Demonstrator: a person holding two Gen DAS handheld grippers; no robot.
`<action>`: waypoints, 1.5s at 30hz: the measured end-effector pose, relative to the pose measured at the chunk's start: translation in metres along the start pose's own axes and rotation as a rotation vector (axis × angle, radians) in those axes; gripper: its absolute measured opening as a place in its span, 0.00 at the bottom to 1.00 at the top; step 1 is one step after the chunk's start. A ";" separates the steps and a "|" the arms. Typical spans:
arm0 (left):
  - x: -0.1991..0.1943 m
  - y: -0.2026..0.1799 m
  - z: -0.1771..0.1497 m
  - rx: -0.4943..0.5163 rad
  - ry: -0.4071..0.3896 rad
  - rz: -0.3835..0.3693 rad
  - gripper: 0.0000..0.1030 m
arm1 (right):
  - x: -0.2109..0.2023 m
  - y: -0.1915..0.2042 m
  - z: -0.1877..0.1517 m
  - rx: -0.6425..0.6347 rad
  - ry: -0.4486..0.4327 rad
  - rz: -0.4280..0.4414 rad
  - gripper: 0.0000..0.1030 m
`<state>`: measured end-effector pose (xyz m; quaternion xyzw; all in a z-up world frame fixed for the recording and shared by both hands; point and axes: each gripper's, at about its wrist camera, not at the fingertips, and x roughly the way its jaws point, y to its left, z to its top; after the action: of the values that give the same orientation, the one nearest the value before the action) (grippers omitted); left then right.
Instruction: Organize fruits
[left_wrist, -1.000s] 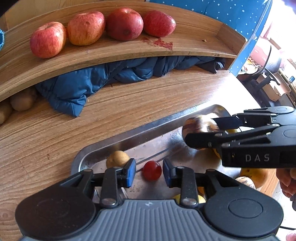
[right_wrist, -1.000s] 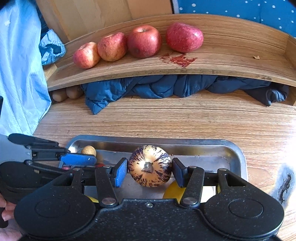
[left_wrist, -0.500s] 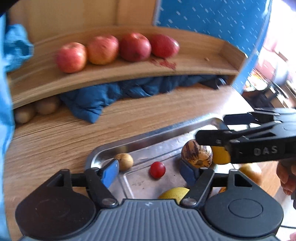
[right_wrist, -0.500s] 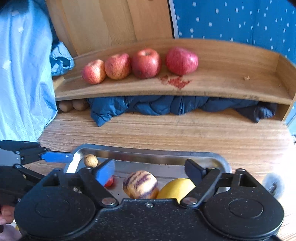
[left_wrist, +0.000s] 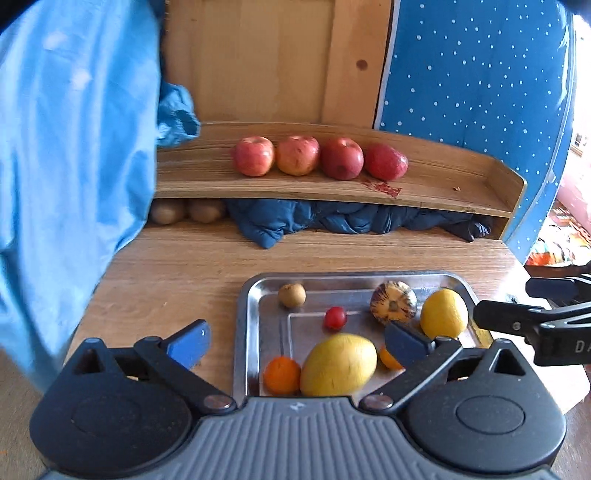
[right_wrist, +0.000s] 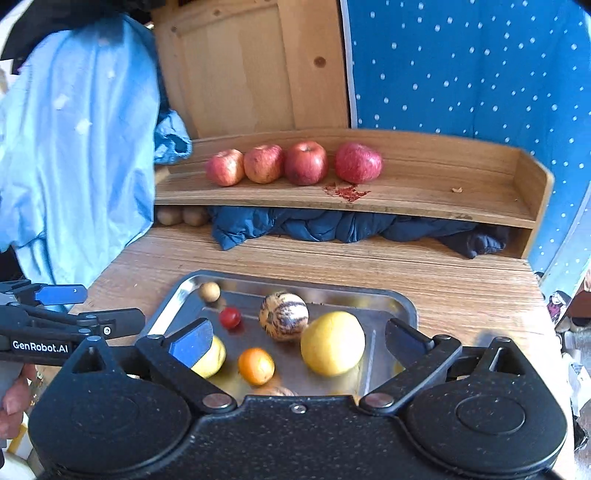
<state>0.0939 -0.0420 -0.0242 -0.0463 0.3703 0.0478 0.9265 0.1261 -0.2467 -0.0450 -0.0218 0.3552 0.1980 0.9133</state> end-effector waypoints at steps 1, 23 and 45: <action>-0.007 -0.003 -0.004 -0.002 -0.002 0.011 0.99 | -0.007 -0.001 -0.004 -0.003 -0.009 0.002 0.98; -0.074 -0.009 -0.052 -0.025 0.028 0.060 0.99 | -0.076 0.013 -0.048 0.018 -0.035 -0.018 0.99; -0.096 0.010 -0.071 0.063 0.070 0.006 0.99 | -0.093 0.054 -0.084 0.101 0.016 -0.126 0.99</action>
<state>-0.0247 -0.0460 -0.0093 -0.0177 0.4039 0.0374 0.9139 -0.0098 -0.2444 -0.0409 0.0002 0.3700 0.1220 0.9210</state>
